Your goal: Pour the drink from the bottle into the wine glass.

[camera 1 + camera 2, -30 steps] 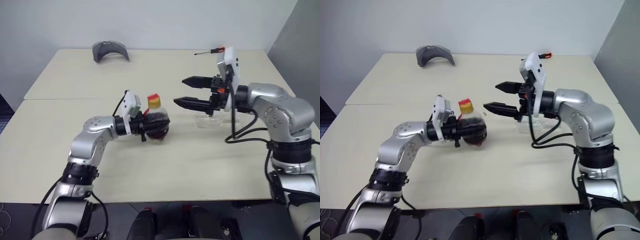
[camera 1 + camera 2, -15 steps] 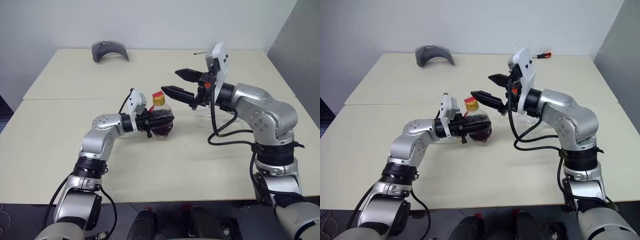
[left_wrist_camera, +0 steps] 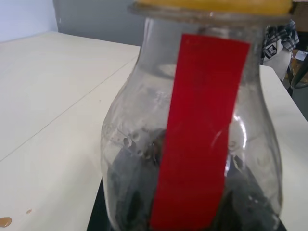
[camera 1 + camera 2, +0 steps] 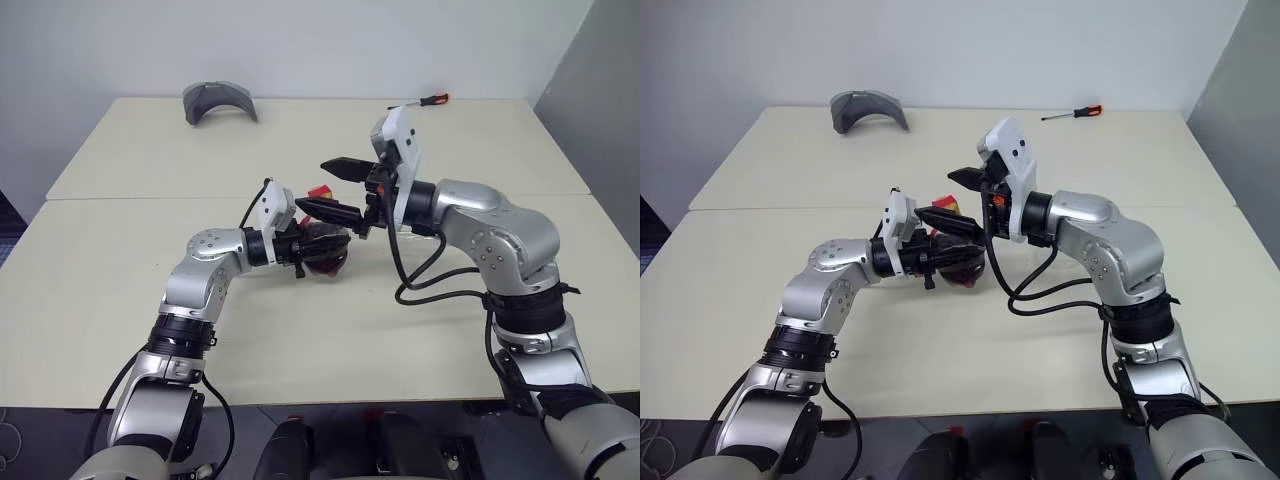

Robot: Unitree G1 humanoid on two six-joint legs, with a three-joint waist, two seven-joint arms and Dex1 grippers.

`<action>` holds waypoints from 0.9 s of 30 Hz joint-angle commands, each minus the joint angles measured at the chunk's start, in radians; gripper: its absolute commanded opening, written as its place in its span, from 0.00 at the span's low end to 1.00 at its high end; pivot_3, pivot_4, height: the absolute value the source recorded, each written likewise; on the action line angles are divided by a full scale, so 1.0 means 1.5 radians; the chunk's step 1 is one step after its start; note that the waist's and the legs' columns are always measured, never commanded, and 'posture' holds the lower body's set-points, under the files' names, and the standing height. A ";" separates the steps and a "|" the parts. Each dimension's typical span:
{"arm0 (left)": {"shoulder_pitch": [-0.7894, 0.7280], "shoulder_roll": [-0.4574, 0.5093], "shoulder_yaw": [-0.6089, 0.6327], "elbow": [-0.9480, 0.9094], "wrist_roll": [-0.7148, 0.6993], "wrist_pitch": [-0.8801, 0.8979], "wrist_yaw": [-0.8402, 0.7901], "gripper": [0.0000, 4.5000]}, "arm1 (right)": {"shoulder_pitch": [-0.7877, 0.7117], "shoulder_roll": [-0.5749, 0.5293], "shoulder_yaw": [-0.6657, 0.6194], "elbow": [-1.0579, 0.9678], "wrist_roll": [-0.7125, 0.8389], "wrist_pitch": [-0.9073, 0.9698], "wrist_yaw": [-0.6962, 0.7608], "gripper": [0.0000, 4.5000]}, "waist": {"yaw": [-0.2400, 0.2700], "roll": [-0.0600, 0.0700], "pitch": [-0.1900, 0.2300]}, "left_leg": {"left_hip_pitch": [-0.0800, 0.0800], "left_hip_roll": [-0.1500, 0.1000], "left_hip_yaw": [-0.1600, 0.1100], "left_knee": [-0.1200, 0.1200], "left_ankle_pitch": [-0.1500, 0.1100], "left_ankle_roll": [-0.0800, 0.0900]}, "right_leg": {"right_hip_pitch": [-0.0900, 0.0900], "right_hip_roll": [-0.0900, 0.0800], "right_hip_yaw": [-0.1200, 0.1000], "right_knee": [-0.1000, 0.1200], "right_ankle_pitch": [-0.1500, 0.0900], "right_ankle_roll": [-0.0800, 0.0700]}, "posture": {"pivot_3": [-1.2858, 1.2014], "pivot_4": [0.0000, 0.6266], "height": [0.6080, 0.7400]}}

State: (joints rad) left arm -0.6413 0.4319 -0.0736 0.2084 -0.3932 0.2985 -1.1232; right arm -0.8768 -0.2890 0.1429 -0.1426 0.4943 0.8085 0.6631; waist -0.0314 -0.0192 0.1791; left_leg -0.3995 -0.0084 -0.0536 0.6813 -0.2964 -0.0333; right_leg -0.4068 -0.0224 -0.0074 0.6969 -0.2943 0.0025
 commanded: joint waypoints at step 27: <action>-0.022 0.000 0.016 -0.021 -0.013 0.000 -0.009 0.23 | 0.047 -0.100 -0.065 -0.072 0.038 0.026 0.014 1.00 | -0.003 0.000 0.000 | 0.000 0.001 0.000 0.000 0.000 0.000 | 0.000 0.001 0.000 0.000 0.000 0.000 | 0.52 0.24 1.00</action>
State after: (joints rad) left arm -0.6426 0.4299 -0.0725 0.2056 -0.3942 0.3172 -1.1277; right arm -0.7905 -0.4451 0.0426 -0.1992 0.5305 0.8469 0.6727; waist -0.0355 -0.0192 0.1791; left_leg -0.3992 -0.0074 -0.0534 0.6808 -0.2964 -0.0332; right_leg -0.4070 -0.0214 -0.0074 0.6974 -0.2943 0.0024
